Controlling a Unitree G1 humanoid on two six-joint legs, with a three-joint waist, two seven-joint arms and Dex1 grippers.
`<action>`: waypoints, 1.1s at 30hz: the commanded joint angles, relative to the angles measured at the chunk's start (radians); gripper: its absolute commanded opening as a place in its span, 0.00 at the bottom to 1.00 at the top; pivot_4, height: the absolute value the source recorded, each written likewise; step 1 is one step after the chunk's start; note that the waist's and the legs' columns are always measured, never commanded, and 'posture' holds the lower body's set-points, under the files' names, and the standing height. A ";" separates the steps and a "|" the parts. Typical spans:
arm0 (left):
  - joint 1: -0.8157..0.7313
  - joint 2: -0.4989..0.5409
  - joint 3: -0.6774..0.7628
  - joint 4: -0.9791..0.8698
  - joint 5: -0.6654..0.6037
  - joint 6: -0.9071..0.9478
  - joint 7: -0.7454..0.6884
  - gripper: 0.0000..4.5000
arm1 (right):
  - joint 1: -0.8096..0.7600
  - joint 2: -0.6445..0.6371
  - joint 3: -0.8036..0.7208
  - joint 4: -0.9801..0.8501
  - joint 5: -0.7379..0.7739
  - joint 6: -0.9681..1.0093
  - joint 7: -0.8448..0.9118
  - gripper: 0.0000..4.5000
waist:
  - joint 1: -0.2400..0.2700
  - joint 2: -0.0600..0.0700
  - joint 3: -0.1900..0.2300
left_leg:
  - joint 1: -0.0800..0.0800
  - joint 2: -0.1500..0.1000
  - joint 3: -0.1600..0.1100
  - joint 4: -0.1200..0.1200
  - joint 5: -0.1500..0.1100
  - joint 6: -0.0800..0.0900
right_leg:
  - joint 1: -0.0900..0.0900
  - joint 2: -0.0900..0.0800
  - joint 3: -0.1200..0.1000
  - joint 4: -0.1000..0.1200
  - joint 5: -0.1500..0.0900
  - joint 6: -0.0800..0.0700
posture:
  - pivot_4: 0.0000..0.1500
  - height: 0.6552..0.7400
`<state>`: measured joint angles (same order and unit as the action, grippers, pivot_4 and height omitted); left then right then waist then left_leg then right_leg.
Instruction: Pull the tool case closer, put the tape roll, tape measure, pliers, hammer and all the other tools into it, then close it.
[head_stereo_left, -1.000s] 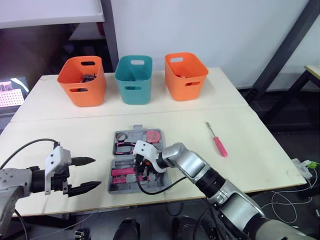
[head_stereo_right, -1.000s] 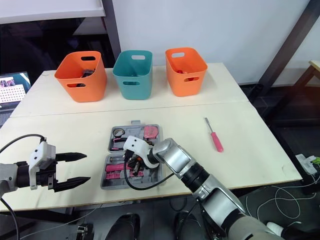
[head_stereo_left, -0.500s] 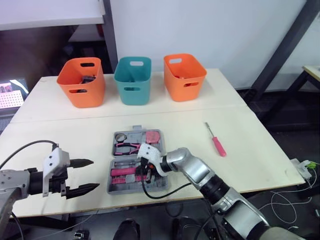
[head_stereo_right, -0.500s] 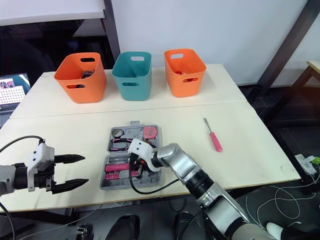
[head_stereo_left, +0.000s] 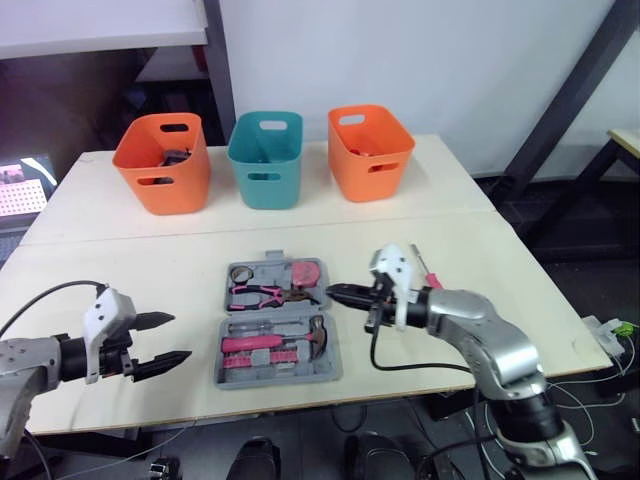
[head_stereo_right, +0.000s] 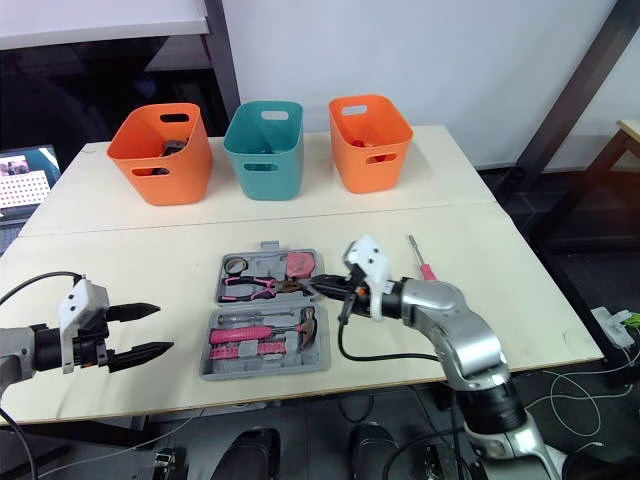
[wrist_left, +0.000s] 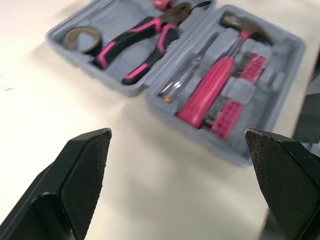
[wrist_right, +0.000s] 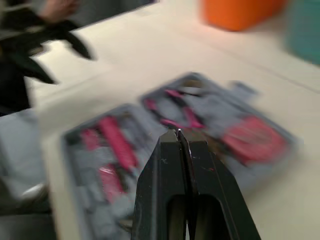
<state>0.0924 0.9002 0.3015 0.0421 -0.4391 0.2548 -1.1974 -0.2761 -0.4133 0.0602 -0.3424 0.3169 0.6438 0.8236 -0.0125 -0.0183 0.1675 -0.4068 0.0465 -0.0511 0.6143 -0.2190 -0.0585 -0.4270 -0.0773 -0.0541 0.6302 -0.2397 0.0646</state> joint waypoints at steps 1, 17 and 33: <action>-0.029 0.009 0.061 0.119 0.010 -0.068 0.002 1.00 | 0.141 -0.011 -0.138 -0.086 -0.010 -0.080 -0.104 0.01 | 0.004 0.000 0.000 | 0.000 0.000 0.000 0.000 0.000 0.000 | 0.000 0.000 0.000 0.000 0.000 0.000 | 1.00 1.00; -0.069 -0.044 0.209 0.488 -0.003 -0.271 0.043 1.00 | 0.772 0.123 -0.517 -0.188 0.045 -0.408 -0.309 1.00 | -0.001 0.003 0.002 | 0.002 0.004 0.007 0.000 -0.003 -0.004 | 0.000 -0.004 -0.001 -0.003 0.000 0.001 | 1.00 1.00; -0.231 -0.027 -0.049 0.056 -0.115 0.114 -0.096 1.00 | 0.760 0.137 -0.452 -0.332 0.042 -0.301 -0.466 1.00 | -0.006 0.006 0.003 | -0.002 0.003 0.010 -0.003 -0.004 -0.005 | 0.006 -0.013 -0.011 -0.009 0.002 0.003 | 1.00 1.00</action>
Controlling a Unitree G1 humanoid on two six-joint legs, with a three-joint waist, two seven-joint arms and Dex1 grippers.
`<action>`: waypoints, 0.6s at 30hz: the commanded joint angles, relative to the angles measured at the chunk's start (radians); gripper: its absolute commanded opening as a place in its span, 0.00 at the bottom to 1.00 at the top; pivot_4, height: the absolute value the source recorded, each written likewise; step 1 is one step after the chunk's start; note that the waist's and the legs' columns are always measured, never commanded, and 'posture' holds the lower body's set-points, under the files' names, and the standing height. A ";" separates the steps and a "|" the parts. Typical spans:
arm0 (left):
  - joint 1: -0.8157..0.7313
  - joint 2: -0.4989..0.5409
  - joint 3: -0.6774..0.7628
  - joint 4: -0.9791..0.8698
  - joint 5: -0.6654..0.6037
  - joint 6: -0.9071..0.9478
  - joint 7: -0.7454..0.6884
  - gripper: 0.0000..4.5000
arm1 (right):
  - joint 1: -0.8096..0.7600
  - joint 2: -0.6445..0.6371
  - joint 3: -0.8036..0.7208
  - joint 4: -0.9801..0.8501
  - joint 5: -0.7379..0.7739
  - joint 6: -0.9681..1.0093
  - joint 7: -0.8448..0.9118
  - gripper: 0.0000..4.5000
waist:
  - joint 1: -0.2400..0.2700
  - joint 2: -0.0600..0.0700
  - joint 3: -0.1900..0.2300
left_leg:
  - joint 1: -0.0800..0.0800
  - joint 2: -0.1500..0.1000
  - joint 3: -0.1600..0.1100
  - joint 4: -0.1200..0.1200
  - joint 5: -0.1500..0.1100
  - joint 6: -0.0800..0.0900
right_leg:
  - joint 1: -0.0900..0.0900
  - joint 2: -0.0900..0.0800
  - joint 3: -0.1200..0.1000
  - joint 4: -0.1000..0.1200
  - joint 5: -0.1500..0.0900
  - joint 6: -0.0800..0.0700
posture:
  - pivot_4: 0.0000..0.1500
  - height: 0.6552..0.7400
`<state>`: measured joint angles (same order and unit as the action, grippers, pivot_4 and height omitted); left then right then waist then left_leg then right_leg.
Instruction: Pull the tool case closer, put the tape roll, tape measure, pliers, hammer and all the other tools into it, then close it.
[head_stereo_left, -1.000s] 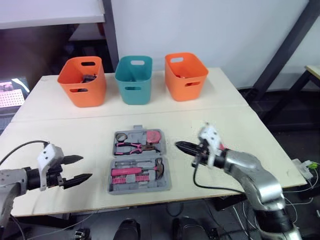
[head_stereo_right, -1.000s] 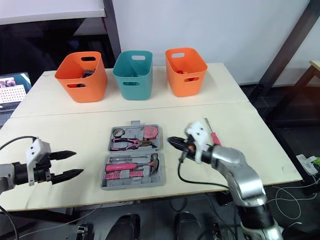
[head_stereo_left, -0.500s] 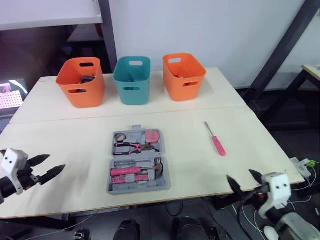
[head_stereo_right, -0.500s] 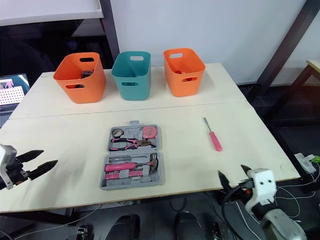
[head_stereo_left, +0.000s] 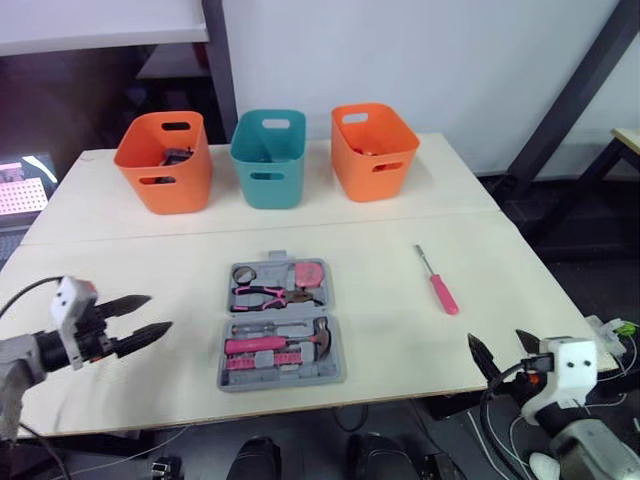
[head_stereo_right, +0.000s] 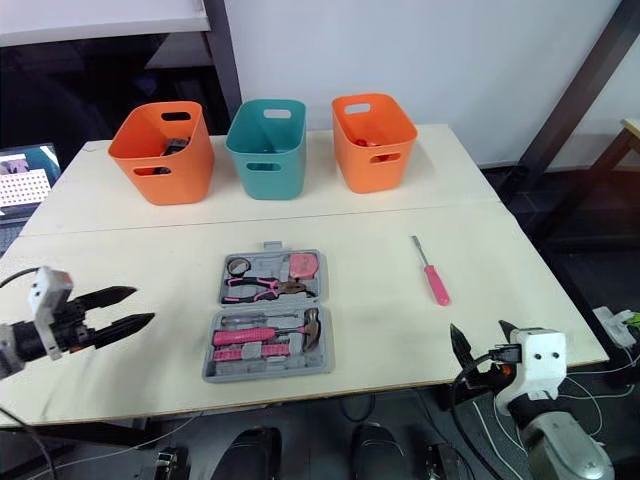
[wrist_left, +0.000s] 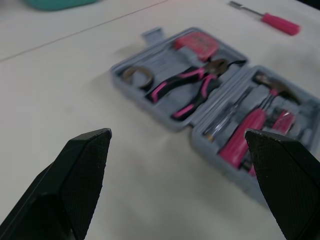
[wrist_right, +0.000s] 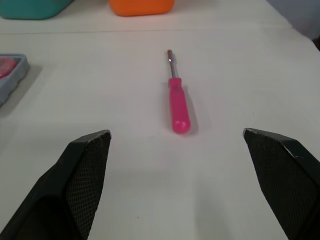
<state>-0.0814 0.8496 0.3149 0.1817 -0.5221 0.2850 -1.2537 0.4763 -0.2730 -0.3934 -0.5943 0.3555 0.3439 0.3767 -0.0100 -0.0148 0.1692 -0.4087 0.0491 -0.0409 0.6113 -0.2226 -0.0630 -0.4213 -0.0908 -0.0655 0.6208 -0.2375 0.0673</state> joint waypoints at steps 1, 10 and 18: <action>-0.080 0.029 -0.090 -0.114 -0.050 0.130 -0.056 1.00 | 0.011 -0.005 0.003 -0.100 0.010 0.003 -0.022 1.00 | -0.011 0.006 0.003 | 0.000 -0.008 -0.015 0.001 0.000 0.000 | 0.007 -0.006 -0.012 0.002 -0.006 0.007 | 1.00 1.00; -0.282 0.028 -0.318 -0.253 -0.009 0.211 -0.148 1.00 | -0.080 -0.108 -0.055 -0.246 0.101 0.284 -0.126 1.00 | 0.013 0.014 0.008 | 0.002 -0.029 -0.055 0.002 0.003 0.004 | 0.019 -0.007 -0.021 0.013 -0.023 0.007 | 1.00 1.00; -0.276 -0.004 -0.339 -0.310 0.012 0.203 -0.095 1.00 | -0.440 -0.350 -0.006 -0.081 0.142 0.685 -0.149 1.00 | 0.000 0.012 0.009 | 0.002 -0.026 -0.042 0.003 0.003 0.004 | 0.015 -0.007 -0.011 0.011 -0.021 0.005 | 1.00 1.00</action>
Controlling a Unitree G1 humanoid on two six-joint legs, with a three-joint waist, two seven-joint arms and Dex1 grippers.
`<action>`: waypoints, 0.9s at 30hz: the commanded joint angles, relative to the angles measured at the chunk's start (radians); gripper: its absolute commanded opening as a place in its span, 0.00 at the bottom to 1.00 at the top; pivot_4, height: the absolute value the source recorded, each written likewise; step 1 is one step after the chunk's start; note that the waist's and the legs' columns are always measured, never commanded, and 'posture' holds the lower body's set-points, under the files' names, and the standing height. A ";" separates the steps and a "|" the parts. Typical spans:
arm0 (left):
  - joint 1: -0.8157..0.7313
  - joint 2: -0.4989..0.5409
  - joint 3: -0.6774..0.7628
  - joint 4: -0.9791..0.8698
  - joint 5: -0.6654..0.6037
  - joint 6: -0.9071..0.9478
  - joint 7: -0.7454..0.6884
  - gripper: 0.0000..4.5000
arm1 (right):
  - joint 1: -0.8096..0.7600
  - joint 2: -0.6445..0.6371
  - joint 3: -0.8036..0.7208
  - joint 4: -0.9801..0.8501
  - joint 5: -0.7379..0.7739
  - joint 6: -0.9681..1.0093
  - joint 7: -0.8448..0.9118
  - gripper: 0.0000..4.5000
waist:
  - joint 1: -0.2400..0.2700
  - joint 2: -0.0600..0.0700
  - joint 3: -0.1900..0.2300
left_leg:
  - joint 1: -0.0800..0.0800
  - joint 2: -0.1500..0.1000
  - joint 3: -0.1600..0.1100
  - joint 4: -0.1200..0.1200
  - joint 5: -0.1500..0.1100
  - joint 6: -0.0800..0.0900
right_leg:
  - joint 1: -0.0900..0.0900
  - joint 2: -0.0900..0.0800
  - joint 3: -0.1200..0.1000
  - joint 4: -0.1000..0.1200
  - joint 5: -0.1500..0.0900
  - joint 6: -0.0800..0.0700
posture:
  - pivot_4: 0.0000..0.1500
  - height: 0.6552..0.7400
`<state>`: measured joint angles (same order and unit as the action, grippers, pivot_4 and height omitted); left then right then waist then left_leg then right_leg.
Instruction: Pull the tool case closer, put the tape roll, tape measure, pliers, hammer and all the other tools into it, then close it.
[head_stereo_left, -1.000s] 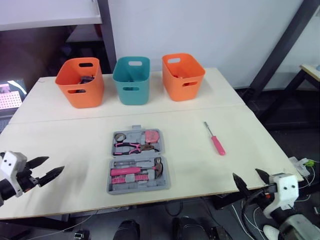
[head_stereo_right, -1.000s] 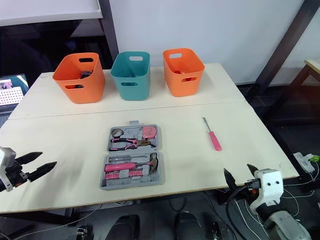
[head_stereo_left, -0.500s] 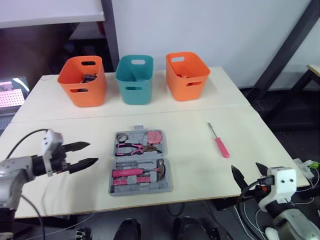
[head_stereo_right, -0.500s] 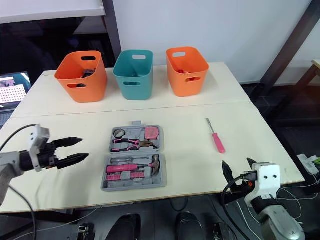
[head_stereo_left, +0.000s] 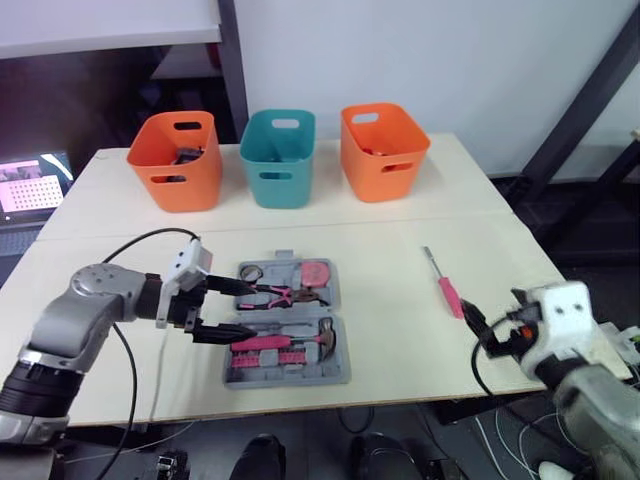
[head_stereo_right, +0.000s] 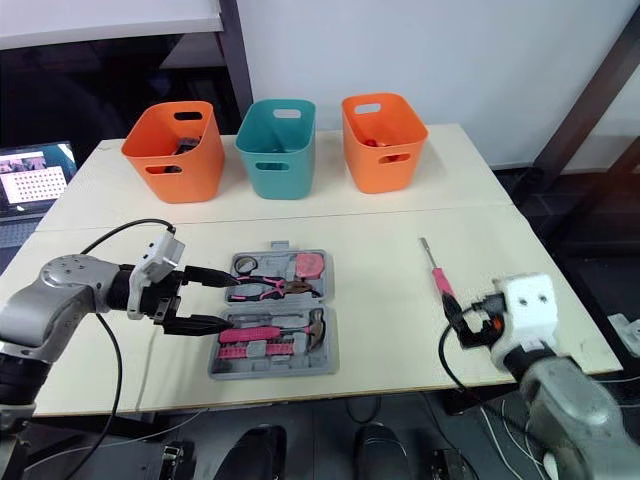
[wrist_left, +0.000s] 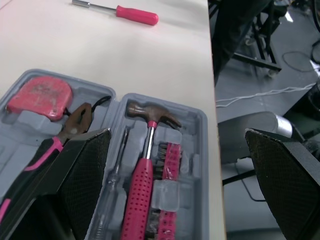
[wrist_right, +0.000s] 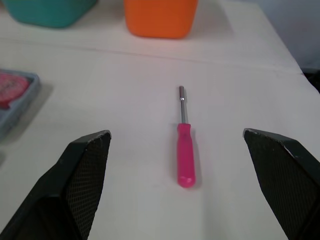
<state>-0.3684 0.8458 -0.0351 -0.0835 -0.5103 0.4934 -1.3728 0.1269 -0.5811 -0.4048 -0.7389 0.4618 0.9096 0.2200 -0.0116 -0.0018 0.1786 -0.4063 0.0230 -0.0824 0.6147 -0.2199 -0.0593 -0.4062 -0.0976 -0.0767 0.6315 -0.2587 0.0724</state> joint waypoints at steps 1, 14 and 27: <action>0.026 0.000 0.016 -0.055 0.004 -0.008 0.035 1.00 | -0.153 -0.067 0.013 0.123 0.045 0.166 0.020 1.00 | 0.001 -0.002 0.000 | 0.000 0.000 0.000 0.000 0.000 0.000 | 0.000 0.001 0.000 0.000 0.000 0.000 | 1.00 1.00; 0.269 0.032 0.191 -0.231 -0.034 0.019 0.183 1.00 | -0.595 -0.183 0.277 0.810 -0.055 0.154 0.209 1.00 | -0.004 -0.002 0.001 | -0.001 0.001 0.003 -0.001 -0.001 0.002 | -0.002 0.002 0.005 0.000 0.004 -0.001 | 1.00 1.00; 0.464 0.027 0.297 -0.337 -0.037 0.031 0.293 1.00 | -0.856 -0.060 0.447 1.347 -0.242 -0.092 0.305 1.00 | -0.001 -0.002 0.001 | 0.000 0.001 0.005 0.000 -0.001 0.002 | -0.003 0.011 0.019 0.000 0.006 0.001 | 1.00 1.00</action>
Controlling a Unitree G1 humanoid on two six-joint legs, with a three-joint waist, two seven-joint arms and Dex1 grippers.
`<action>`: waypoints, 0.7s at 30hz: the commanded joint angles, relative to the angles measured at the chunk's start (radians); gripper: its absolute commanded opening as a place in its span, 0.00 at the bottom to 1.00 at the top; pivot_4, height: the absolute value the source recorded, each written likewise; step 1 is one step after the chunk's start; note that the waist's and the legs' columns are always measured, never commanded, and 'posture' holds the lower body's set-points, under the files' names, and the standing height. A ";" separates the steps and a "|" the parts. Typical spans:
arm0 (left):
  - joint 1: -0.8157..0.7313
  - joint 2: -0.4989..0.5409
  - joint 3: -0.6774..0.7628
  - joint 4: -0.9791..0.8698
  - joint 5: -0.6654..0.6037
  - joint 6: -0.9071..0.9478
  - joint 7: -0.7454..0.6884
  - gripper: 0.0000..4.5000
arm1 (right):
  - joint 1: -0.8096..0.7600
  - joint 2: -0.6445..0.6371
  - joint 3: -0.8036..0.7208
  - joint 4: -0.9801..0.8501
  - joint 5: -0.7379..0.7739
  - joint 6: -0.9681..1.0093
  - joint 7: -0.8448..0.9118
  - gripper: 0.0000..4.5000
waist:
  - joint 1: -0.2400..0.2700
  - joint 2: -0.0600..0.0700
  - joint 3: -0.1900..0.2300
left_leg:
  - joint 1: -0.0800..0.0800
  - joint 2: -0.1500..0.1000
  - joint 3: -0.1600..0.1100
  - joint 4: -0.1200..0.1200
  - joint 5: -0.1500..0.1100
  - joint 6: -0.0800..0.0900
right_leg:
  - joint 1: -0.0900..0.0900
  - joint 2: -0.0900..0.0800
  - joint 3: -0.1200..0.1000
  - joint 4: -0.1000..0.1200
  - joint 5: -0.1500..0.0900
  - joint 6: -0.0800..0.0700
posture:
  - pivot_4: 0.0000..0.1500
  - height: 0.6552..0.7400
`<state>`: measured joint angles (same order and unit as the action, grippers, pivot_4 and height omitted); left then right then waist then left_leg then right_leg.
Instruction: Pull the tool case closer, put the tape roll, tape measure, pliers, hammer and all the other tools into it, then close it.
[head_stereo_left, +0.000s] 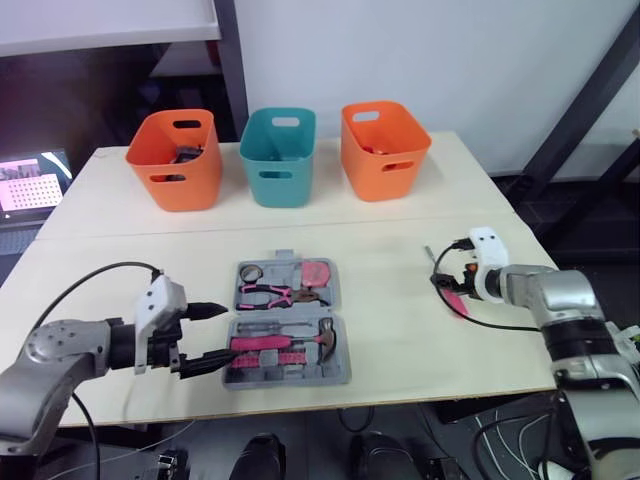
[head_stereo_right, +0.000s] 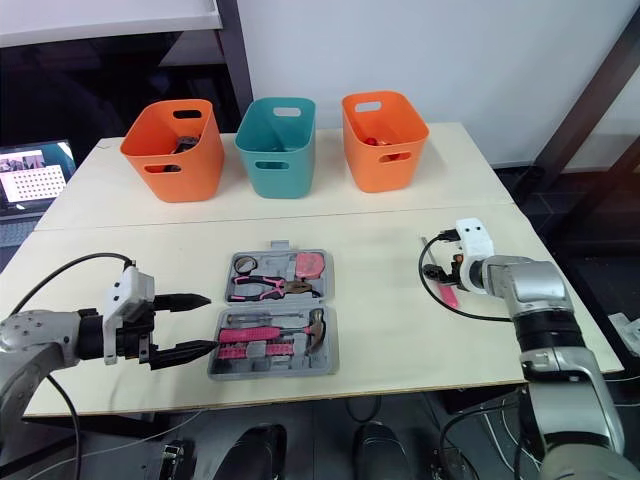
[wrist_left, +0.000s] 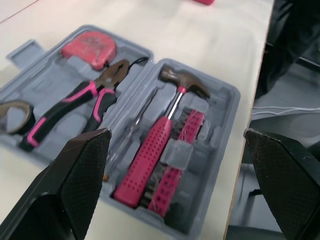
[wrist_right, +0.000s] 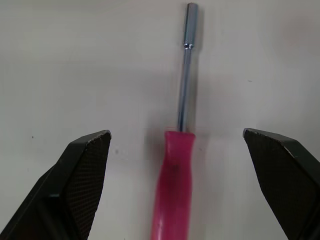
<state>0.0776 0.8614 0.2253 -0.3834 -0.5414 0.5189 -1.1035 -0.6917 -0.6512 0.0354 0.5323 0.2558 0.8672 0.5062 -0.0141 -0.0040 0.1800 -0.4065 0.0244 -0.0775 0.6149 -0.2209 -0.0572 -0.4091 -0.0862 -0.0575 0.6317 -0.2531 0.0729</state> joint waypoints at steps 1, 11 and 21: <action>0.032 0.018 0.034 -0.040 0.005 -0.001 0.024 1.00 | -0.045 0.020 0.009 0.105 -0.045 -0.065 0.024 0.94 | 0.000 0.000 0.000 | 0.000 0.000 0.000 0.000 0.000 0.000 | 0.000 0.000 0.000 0.000 0.000 0.000 | 1.00 1.00; 0.047 0.023 0.048 -0.030 0.004 -0.019 0.035 1.00 | -0.044 0.050 -0.022 0.079 -0.062 -0.035 0.041 0.08 | -0.003 0.000 0.000 | 0.002 0.004 0.001 0.000 0.000 0.000 | 0.000 0.005 0.002 0.000 0.001 -0.005 | 1.00 1.00; -0.006 0.029 0.008 0.030 0.013 -0.048 0.001 1.00 | 0.115 0.189 -0.153 -0.586 0.079 0.481 -0.085 0.08 | -0.003 0.000 0.000 | 0.002 0.005 0.001 -0.001 0.000 0.000 | -0.001 0.006 0.003 0.001 0.003 -0.002 | 1.00 1.00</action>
<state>0.0772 0.8850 0.2244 -0.3460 -0.5223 0.4879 -1.0914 -0.5850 -0.4938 -0.0850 0.0722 0.2992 1.2538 0.4583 -0.0172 -0.0037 0.1798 -0.4049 0.0298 -0.0760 0.6139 -0.2209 -0.0572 -0.4106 -0.0793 -0.0549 0.6324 -0.2506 0.0705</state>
